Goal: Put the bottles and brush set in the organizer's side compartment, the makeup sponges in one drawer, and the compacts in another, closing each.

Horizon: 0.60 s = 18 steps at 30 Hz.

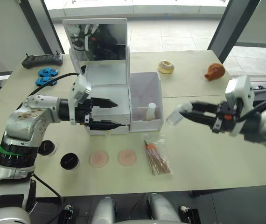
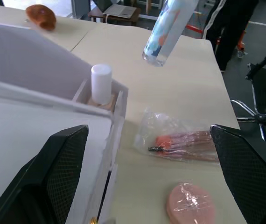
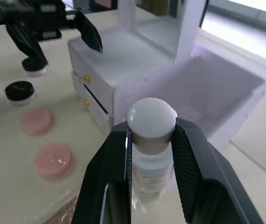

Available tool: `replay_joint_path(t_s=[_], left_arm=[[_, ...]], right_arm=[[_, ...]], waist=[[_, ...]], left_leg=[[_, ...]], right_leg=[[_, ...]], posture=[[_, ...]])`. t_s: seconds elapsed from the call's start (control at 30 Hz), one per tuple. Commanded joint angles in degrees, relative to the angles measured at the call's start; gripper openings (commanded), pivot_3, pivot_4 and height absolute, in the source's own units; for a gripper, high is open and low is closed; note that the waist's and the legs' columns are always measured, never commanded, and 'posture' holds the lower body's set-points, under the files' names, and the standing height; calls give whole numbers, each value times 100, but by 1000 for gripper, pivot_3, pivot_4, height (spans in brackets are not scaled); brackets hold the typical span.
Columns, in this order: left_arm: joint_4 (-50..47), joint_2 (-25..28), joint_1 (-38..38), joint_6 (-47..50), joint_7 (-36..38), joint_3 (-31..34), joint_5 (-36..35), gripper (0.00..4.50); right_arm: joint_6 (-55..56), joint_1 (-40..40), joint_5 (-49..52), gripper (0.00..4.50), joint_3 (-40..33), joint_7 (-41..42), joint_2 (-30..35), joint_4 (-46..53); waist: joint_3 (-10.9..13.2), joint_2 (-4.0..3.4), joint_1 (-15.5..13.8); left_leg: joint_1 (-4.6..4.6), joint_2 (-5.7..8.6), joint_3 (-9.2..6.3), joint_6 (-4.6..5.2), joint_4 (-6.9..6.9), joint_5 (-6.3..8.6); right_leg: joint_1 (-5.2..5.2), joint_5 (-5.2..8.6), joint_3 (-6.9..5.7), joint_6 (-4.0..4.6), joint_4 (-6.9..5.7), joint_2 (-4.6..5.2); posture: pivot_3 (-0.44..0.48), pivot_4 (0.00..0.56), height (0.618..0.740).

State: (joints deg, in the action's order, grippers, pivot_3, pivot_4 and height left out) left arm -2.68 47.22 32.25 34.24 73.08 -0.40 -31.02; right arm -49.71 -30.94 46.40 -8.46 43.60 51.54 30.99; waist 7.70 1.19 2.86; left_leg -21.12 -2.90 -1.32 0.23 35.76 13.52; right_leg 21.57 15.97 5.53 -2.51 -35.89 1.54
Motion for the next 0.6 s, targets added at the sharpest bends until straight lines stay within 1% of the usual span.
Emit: replay_joint_path(t_s=[0.03,0.13,0.27,0.4,0.5,0.6], left_arm=[[-315,241,-189,15,-149,466,-79,4500],[-590,394,-547,135,-323,775,-185,4500],[-976,395,-848,336,-566,1059,-391,4500],[-1259,405,-968,533,-825,1268,-574,4500],[-1504,529,-971,688,-961,1440,-715,4500],[-1585,630,-1016,688,-995,1467,-727,4500]], right_arm=[[-119,-685,-99,860,501,19,-262,-434],[133,-1200,-439,860,952,319,-484,-990],[690,-1487,-1126,860,1436,638,-724,-1817],[1064,-1641,-1574,860,1741,952,-962,-2365],[1366,-1844,-1966,860,2016,1131,-1253,-2938],[1590,-2032,-2258,860,2150,1229,-1539,-3394]], waist=[[0,7,-42],[3,12,-73],[1,16,-80],[1,16,-49],[1,15,-6],[1,14,-12]], left_leg=[[-5,0,1,0,0,0],[-25,3,8,-1,3,0],[-31,4,11,0,6,0],[-32,3,11,0,6,-1],[-30,3,10,0,5,-1],[-24,-1,2,0,2,-1]], right_leg=[[5,-12,1,21,1,1],[22,-23,-1,39,0,11],[31,-26,-1,44,-4,13],[41,-26,1,44,-17,10],[49,-29,8,49,-24,3],[49,-32,8,53,-29,-8]], posture=[[0,150,740],[0,150,740],[0,150,740],[0,150,740],[0,150,740],[0,150,740]])
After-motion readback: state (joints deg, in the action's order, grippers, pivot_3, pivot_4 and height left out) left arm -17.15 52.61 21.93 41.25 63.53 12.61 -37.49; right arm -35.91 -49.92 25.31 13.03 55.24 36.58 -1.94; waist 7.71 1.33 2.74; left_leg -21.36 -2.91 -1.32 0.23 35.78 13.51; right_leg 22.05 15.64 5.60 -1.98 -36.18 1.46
